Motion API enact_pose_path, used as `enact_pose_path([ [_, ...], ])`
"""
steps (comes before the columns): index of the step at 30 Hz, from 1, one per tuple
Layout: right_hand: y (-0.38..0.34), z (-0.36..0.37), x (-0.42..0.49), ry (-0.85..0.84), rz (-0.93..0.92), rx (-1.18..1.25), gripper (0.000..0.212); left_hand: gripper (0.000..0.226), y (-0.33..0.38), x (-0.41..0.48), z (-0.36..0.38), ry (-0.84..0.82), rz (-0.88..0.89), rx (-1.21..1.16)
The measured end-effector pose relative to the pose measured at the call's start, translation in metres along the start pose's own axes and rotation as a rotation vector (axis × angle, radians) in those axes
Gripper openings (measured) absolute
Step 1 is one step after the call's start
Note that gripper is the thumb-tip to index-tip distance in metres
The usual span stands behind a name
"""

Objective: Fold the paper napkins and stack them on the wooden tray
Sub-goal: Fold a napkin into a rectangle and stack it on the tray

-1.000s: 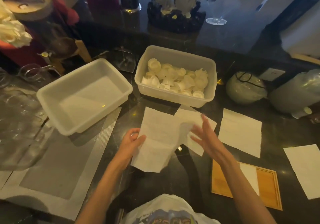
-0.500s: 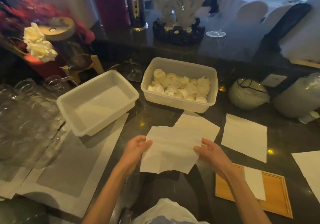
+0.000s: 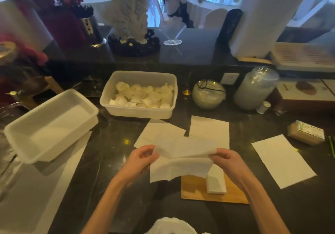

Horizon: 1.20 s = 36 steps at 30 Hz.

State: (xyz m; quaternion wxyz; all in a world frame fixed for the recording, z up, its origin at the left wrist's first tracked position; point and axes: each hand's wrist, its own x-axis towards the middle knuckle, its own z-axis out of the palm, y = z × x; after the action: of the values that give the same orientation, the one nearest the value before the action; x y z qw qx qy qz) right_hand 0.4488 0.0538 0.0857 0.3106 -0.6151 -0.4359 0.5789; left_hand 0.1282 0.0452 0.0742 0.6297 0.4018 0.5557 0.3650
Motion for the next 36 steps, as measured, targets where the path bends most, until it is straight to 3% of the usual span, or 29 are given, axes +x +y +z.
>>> enact_pose_path([
  [7,0.014,-0.045,-0.009,0.098,-0.106,0.041,0.032,0.050,0.002,0.006,0.058,-0.016,0.113,0.066],
  [12,0.018,-0.069,-0.008,0.113,-0.164,0.094,0.037,0.036,0.004,0.009,0.080,-0.038,0.120,0.058],
  [16,0.020,-0.082,-0.003,0.135,-0.208,0.084,0.028,0.026,0.012,0.013,0.089,-0.037,0.150,0.032],
  [22,0.017,-0.093,0.008,0.115,-0.212,0.126,0.018,0.032,0.024,0.023,0.100,0.035,0.179,0.108],
  [31,0.016,-0.106,0.017,0.088,-0.242,0.140,0.028,0.021,0.033,0.028,0.107,0.012,0.209,0.166],
  [33,0.014,-0.106,0.016,0.058,-0.255,0.194,0.025,0.022,0.033,0.030,0.105,-0.009,0.232,0.214],
  [36,0.006,-0.103,0.014,0.106,-0.292,0.077,0.012,0.036,0.034,0.032,0.101,-0.034,0.200,0.412],
])
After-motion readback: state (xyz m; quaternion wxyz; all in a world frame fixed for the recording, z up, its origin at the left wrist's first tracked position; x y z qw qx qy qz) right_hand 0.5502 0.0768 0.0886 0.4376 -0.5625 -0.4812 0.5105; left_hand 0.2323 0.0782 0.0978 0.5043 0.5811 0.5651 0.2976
